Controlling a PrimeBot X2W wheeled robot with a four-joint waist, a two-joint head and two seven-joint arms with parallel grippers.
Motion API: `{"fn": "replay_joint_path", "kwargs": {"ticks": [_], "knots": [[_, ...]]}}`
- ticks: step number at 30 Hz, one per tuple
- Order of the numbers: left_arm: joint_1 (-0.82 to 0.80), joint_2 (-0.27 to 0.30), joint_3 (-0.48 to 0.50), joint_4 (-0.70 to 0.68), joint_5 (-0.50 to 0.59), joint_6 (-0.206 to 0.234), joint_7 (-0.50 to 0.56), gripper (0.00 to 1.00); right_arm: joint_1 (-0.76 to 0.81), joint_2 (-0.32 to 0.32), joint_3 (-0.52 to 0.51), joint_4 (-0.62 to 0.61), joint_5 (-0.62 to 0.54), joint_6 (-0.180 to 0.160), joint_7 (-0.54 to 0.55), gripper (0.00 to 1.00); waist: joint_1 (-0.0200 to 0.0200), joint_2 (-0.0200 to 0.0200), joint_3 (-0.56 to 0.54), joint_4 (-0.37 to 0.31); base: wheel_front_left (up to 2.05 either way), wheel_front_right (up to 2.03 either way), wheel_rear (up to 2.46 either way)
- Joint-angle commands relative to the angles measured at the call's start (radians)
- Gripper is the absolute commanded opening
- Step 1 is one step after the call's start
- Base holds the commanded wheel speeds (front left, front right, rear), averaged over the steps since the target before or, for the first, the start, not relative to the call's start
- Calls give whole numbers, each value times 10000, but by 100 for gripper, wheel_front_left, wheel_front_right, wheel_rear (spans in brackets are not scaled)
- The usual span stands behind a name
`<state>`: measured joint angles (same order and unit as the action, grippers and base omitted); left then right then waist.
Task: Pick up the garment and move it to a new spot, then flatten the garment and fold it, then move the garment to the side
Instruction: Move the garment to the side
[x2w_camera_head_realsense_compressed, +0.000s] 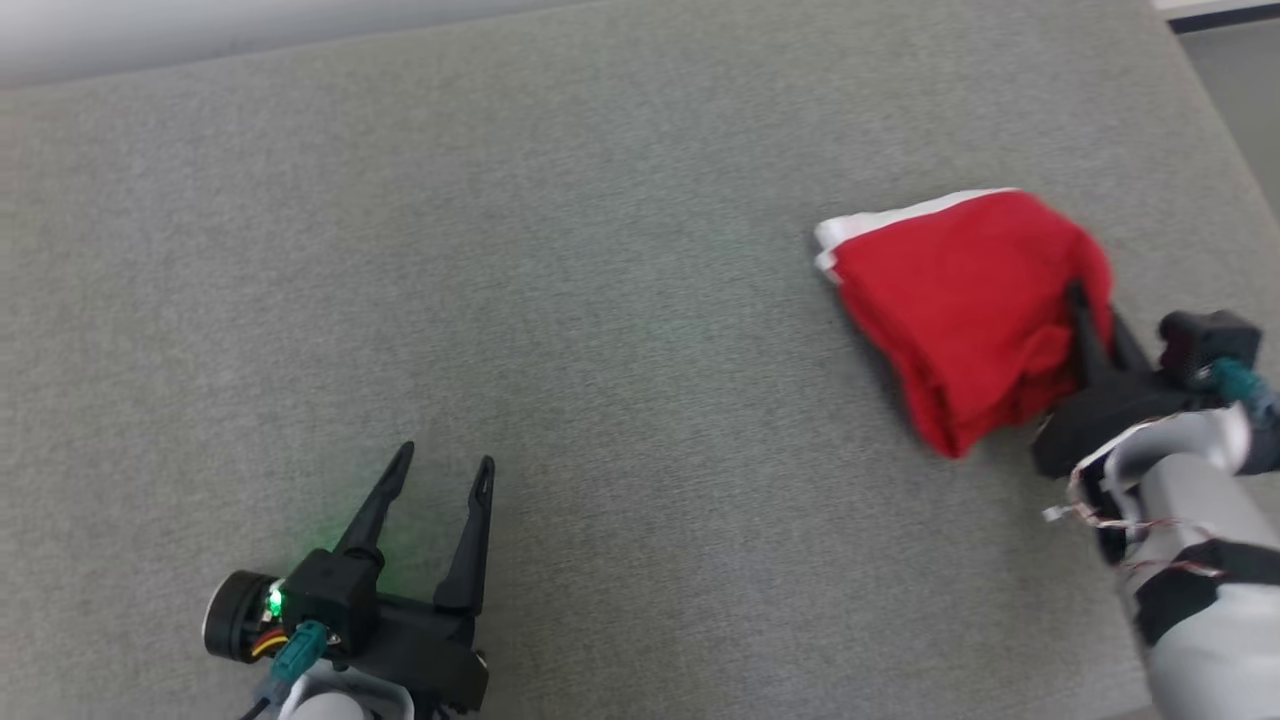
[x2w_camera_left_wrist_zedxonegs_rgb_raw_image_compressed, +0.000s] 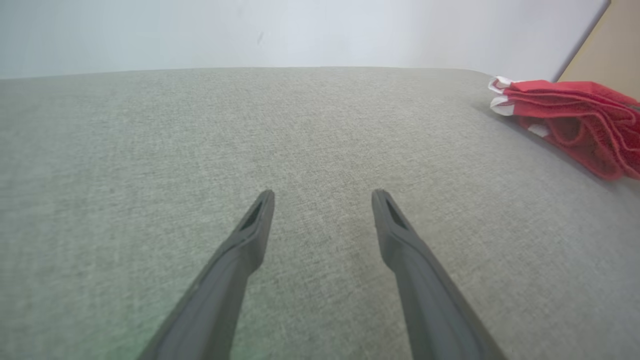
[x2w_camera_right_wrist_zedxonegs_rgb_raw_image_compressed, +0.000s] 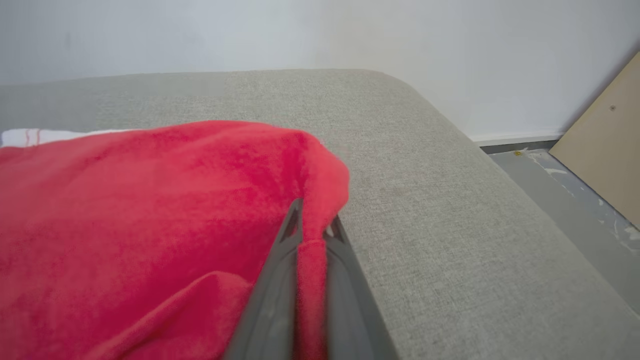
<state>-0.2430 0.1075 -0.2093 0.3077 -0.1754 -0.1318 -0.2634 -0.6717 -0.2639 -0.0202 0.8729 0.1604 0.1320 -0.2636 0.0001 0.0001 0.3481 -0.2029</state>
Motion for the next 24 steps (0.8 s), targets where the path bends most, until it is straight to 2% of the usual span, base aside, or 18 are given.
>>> {"fn": "replay_joint_path", "kwargs": {"ticks": [1,11,17,18,19,20,24], "knots": [[-108,96,10,-81,74,24,-18,100,-235,-252,-191,206,-248,-23,-13,0,-1,-1,319,372,0,0,0],[-238,270,252,-196,272,25,-16,100,-1095,-1862,-2538,1578,-1737,-23,-13,0,-1,-1,703,918,0,0,0],[-228,287,415,-179,307,26,-15,100,-1432,-2502,-3827,2048,-2852,-23,-13,2,-1,-1,829,1031,0,0,0],[-235,284,450,-182,313,28,-13,100,-1487,-2580,-4119,2004,-2964,-23,-13,36,-1,-1,848,1039,0,0,0],[-248,271,487,-182,324,28,-13,100,-1492,-2626,-4367,1973,-3140,-23,-13,64,-1,-1,859,1048,0,0,0],[-264,256,510,-171,328,28,-13,100,-1500,-2638,-4613,1936,-3346,-23,-13,100,-1,-1,864,1053,0,0,0],[-310,177,569,-116,331,28,-13,100,-1581,-2530,-5688,1381,-4048,-23,-11,100,-1,-1,794,1055,0,0,0]]}}
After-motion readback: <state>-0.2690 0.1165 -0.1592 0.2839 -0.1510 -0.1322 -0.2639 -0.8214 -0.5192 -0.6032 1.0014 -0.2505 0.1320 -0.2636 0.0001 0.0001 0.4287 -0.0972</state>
